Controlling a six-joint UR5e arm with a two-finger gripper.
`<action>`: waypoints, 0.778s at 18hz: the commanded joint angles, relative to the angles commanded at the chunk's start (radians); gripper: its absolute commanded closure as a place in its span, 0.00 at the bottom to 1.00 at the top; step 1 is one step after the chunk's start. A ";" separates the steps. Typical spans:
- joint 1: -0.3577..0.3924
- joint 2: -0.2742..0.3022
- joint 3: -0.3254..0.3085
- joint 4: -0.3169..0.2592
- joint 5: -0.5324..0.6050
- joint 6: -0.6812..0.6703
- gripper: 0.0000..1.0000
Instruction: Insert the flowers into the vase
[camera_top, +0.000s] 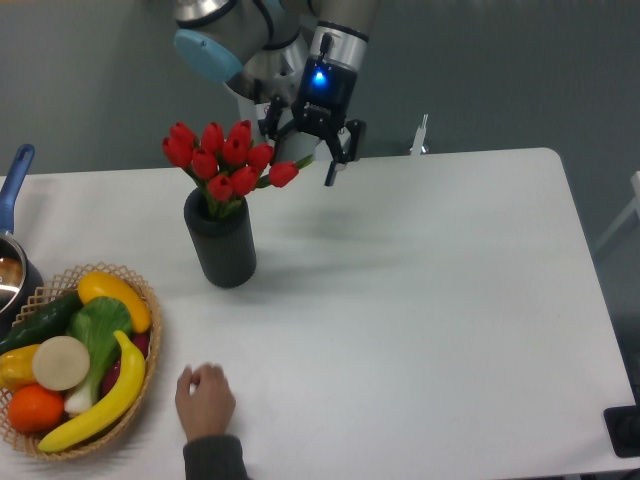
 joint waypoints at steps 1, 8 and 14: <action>0.000 -0.003 0.014 -0.002 0.029 0.000 0.00; 0.032 -0.120 0.123 -0.031 0.266 0.046 0.00; 0.035 -0.343 0.366 -0.104 0.337 0.121 0.00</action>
